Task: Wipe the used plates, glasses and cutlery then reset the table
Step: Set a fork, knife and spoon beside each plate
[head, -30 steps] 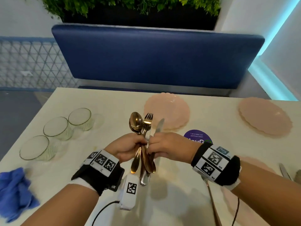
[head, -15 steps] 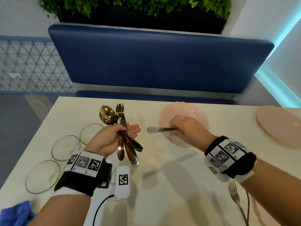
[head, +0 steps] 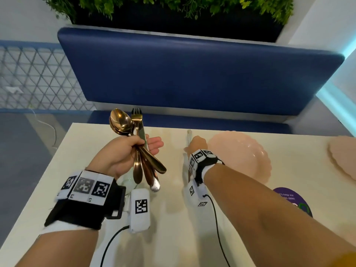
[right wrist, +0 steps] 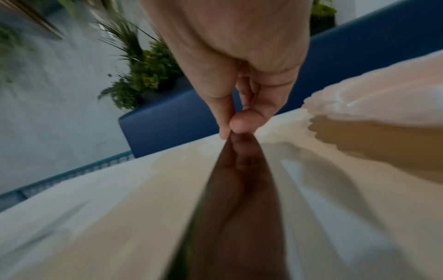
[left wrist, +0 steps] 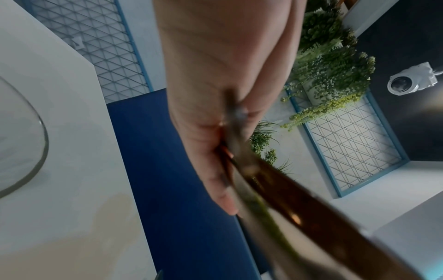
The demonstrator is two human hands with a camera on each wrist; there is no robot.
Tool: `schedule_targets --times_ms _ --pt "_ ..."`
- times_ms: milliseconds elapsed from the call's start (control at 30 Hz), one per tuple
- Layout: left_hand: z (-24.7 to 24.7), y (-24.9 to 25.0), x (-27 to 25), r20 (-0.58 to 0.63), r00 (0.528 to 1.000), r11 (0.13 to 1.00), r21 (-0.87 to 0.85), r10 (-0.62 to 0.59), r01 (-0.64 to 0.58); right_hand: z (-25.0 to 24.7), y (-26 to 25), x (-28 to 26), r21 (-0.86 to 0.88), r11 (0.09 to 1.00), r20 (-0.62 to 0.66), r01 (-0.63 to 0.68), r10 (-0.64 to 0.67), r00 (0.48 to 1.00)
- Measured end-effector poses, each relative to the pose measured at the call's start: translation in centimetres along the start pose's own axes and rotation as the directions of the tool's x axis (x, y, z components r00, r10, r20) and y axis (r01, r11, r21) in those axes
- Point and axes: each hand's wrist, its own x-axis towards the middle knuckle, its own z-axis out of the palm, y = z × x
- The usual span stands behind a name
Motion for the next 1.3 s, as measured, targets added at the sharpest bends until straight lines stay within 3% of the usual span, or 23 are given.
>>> schedule_targets --times_ms 167,667,800,900,967,1033,1100,1167,1233,1300 --pt "-0.6 0.3 0.7 -0.006 1.0 1.0 0.004 -0.01 0.01 0.7 0.2 1.6 -0.151 0.988 -0.006 0.028 -0.029 1.0" --pt "-0.5 -0.5 1.7 0.026 0.999 0.998 -0.044 -0.035 0.036 0.3 0.3 1.4 -0.03 1.0 0.005 -0.005 0.005 1.0" --pt "-0.4 -0.7 1.7 0.041 0.998 0.998 -0.044 -0.05 0.052 -0.3 0.1 1.1 -0.101 0.994 0.043 0.044 -0.04 0.998" --pt "-0.5 -0.8 1.7 0.051 0.998 0.998 -0.041 -0.046 0.048 -2.0 -1.6 0.3 -0.13 0.982 -0.031 0.134 -0.139 0.99" --pt "-0.6 -0.9 1.8 0.051 0.998 0.998 -0.056 -0.04 0.043 -3.8 -2.9 -0.9 -0.042 0.96 -0.156 0.278 -0.281 0.947" --pt "-0.6 -1.1 2.0 0.038 0.999 0.996 -0.087 -0.03 0.033 -5.8 -4.0 -3.6 0.069 0.852 -0.242 0.519 -0.49 0.837" --pt "-0.4 -1.2 2.2 0.024 1.0 0.996 -0.091 -0.017 0.02 -7.4 -4.7 -7.1 0.188 0.735 -0.138 0.651 -0.636 0.759" --pt "0.0 -1.4 2.3 0.005 1.0 0.998 -0.054 -0.015 0.015 -7.7 -4.8 -9.7 0.193 0.7 0.058 0.687 -0.707 0.704" --pt "0.5 -1.7 2.3 -0.041 0.999 1.0 -0.017 0.008 -0.009 -6.9 -4.5 -10.5 0.162 0.701 0.12 0.694 -0.712 0.692" --pt "0.9 -2.3 2.5 -0.082 0.996 0.998 0.044 0.044 -0.041 -6.3 -4.2 -10.6 0.152 0.736 0.095 0.66 -0.675 0.732"
